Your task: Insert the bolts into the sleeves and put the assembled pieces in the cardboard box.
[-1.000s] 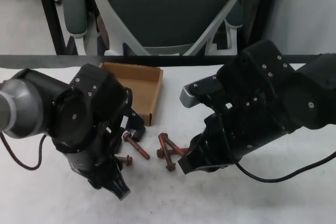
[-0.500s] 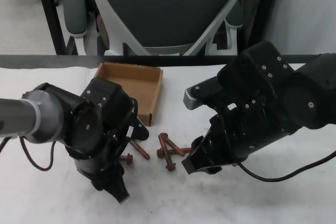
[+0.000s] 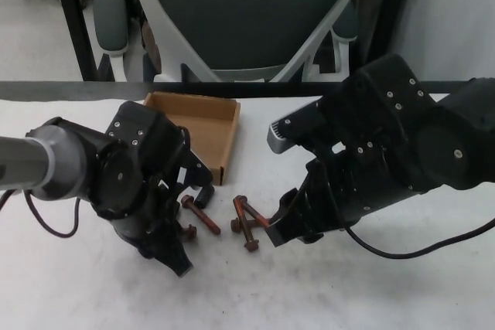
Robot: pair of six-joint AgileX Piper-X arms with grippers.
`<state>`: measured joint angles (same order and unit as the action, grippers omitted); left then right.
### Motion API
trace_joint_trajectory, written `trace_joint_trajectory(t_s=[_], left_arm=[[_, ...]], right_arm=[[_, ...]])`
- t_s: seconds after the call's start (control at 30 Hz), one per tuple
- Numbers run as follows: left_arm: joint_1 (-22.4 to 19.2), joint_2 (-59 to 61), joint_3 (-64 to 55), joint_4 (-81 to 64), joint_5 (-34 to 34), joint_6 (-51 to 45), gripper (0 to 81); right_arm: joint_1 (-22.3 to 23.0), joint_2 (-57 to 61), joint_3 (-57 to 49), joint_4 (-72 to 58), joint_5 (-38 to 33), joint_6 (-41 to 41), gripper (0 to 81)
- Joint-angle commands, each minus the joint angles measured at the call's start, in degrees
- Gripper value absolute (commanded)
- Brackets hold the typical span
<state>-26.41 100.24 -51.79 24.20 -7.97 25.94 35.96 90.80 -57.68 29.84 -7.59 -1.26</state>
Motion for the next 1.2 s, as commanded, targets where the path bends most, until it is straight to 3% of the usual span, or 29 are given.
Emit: trace_joint_trajectory(t_s=[0.0,0.13,0.27,0.43,0.63,0.8,1.03,1.17], left_arm=[[0.68,2.65,0.66,1.96,-1.37,0.23,24.6],[0.68,2.65,0.66,3.08,-1.37,0.45,9.3],[0.58,2.46,0.66,4.71,-1.37,-0.15,0.2],[0.58,0.85,0.66,5.06,-0.68,-1.71,0.8],[0.58,-6.11,4.04,5.52,7.97,-8.61,0.8],[0.58,-18.61,10.07,5.69,12.37,-14.62,0.8],[0.58,-37.63,14.07,8.61,17.17,-24.12,0.8],[0.58,-44.91,14.05,9.41,17.57,-27.05,0.8]], right_arm=[[0.12,0.03,-0.53,-1.04,0.02,-0.46,44.7],[0.12,1.31,-0.53,-0.93,0.02,-0.46,44.7],[0.12,3.5,-0.53,-0.93,-0.09,-0.46,44.7],[0.12,6.75,-1.41,-0.93,-0.09,-0.72,44.7],[0.12,8.08,-1.86,1.21,-3.07,-0.4,44.7],[0.12,7.96,-1.86,9.68,-4.52,1.26,44.7],[0.96,7.06,-1.92,22.39,-13.4,5.81,44.7],[1.97,4.23,-1.92,23.43,-13.18,4.6,44.7]])
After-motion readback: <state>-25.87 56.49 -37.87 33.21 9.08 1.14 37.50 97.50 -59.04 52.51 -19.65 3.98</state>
